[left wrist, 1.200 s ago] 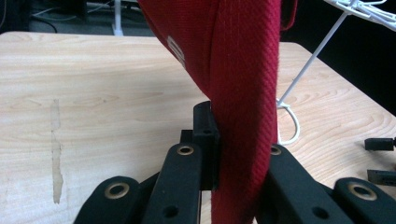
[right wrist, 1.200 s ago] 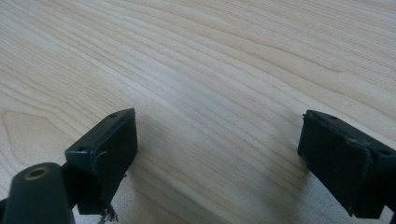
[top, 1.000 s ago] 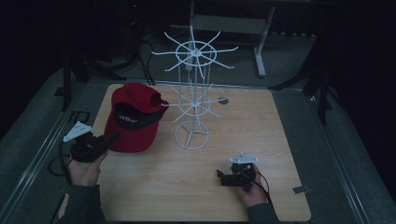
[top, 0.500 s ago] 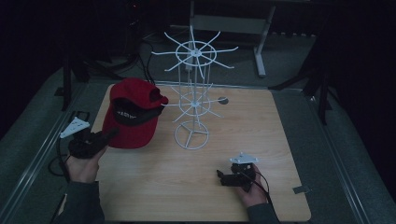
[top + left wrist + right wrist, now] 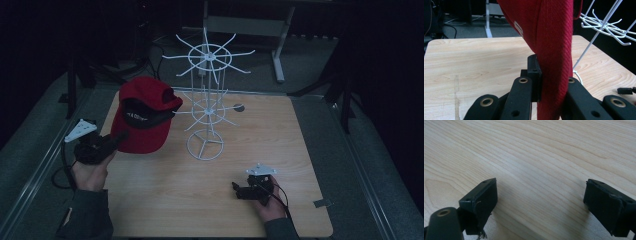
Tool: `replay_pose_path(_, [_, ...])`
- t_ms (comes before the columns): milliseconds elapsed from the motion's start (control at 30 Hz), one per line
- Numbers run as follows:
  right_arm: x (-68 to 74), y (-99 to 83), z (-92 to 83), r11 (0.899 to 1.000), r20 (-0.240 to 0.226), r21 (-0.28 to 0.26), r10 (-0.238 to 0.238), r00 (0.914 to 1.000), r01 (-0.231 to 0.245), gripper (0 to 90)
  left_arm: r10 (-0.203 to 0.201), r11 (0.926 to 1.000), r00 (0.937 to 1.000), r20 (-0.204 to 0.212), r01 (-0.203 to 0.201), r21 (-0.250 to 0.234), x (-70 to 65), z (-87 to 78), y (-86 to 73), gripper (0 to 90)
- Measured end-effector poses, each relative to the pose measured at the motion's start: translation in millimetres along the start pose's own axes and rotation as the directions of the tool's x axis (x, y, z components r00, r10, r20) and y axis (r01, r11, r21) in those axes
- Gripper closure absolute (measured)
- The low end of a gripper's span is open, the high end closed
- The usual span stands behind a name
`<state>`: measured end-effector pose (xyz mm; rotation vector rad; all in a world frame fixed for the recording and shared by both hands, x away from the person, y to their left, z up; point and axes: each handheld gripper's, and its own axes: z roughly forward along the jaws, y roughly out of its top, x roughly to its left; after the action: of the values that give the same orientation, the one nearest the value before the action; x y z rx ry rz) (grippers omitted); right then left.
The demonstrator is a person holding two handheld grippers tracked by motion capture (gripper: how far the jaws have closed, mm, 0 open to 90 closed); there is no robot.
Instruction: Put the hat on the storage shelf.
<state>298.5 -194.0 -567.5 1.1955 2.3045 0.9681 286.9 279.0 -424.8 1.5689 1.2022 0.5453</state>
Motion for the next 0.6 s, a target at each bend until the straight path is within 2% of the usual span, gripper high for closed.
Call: replay_pose_path(600, [-0.2,0.0,0.0,1.0,0.0,0.0,-0.002,1.0,0.002,11.7,0.01,0.9993,0.9999,-0.01,-0.01,-0.035,-4.1,-0.5,16.1,85.4])
